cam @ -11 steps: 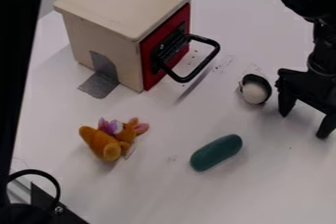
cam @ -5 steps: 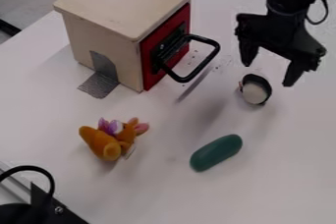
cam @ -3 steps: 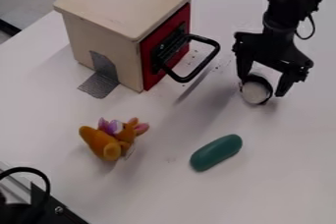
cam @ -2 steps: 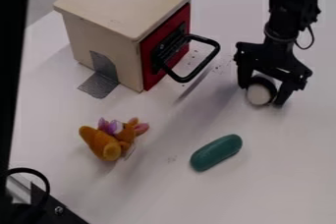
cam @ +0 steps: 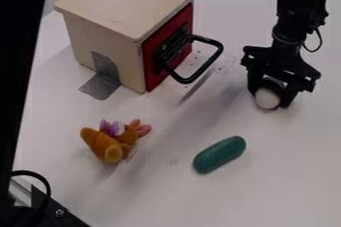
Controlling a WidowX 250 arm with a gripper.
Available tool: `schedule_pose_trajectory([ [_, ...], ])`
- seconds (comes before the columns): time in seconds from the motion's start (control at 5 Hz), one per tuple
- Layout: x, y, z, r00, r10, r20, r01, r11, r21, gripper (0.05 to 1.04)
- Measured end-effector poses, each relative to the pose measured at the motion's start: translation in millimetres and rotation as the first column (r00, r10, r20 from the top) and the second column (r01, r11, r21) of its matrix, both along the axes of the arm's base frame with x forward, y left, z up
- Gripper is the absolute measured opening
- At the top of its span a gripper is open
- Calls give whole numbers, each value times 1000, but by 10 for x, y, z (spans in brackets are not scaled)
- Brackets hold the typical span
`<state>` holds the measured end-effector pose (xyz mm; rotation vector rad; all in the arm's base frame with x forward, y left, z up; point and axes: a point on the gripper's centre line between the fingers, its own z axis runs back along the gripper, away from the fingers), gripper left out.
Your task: Move the sushi to the upper middle corner of the table
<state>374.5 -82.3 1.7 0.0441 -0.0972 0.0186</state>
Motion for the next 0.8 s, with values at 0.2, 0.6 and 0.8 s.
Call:
schedule_pose_trajectory([
  [0.2,122,7,301,999,30,44,-29,999,-22,599],
  [0.6,752,-18,611,993,50,105,-43,997,-65,592],
  [0.8,979,-64,472,995,51,83,-46,997,-61,592],
])
